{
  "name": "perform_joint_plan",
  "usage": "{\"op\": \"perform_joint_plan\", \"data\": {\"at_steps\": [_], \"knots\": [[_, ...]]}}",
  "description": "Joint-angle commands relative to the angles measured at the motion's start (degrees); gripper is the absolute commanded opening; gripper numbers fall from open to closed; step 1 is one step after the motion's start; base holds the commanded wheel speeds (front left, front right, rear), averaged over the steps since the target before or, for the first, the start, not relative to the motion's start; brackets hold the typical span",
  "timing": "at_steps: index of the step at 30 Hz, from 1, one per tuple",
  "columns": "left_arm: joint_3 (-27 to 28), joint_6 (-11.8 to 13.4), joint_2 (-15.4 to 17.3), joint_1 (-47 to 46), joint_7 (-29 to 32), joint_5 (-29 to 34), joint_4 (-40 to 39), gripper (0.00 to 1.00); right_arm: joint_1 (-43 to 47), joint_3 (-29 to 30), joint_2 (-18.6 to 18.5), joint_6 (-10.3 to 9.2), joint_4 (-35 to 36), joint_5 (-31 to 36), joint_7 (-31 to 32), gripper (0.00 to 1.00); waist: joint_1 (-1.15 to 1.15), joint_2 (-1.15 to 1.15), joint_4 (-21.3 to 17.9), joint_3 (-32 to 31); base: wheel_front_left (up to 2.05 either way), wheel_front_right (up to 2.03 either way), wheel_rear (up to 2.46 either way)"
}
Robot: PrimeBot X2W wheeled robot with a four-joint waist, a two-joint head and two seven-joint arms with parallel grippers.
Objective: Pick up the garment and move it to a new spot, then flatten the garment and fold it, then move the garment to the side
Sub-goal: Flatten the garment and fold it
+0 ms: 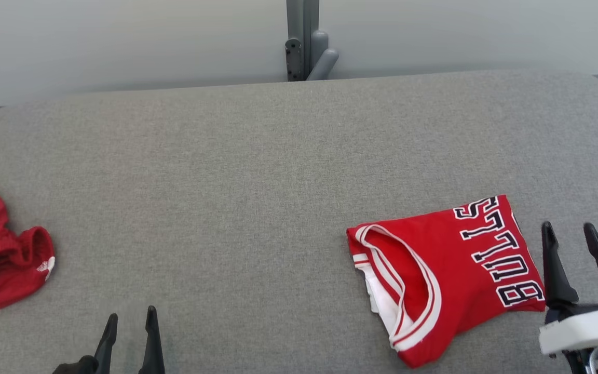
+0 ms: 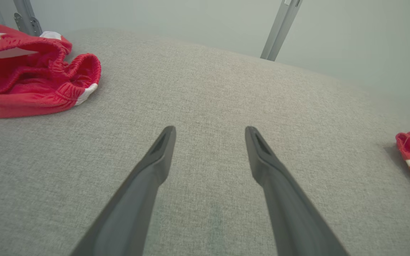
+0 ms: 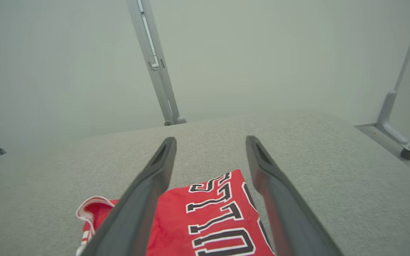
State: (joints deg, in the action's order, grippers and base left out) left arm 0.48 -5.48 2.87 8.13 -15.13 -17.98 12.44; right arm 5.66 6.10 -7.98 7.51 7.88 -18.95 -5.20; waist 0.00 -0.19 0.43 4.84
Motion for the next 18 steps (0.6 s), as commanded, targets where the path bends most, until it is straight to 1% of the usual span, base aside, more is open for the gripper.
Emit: {"op": "perform_joint_plan", "data": {"at_steps": [1,5,8,12,18], "knots": [[-0.3,0.31,0.07,1.32,0.0,-0.24,0.19,1.0,1.62,1.55,0.0,-0.01,-2.96,2.08,-2.5,1.0,0.0,0.19,0.56,-1.95,0.0,0.0,0.0],[-1.21,0.44,0.08,1.92,0.0,-0.08,0.5,1.0,2.75,5.39,0.74,-0.02,-11.74,7.55,-8.37,1.0,0.0,0.19,1.31,-3.61,0.0,0.0,0.0],[-1.46,0.36,0.08,2.3,0.0,0.31,0.87,1.0,3.1,6.88,1.08,-0.02,-17.78,11.23,-9.84,1.0,0.0,0.19,1.74,-4.36,0.0,0.0,0.0],[-1.46,0.03,0.08,2.33,0.0,0.5,0.48,1.0,2.59,9.26,2.53,-0.04,-19.81,13.45,-9.96,1.0,0.0,0.19,2.25,-4.79,0.0,0.0,0.0],[-1.44,-0.04,0.08,2.64,0.0,0.5,0.27,1.0,3.12,10.63,3.98,-0.04,-19.79,14.59,-10.0,1.0,0.0,0.19,2.6,-5.08,0.0,0.0,0.0]]}}
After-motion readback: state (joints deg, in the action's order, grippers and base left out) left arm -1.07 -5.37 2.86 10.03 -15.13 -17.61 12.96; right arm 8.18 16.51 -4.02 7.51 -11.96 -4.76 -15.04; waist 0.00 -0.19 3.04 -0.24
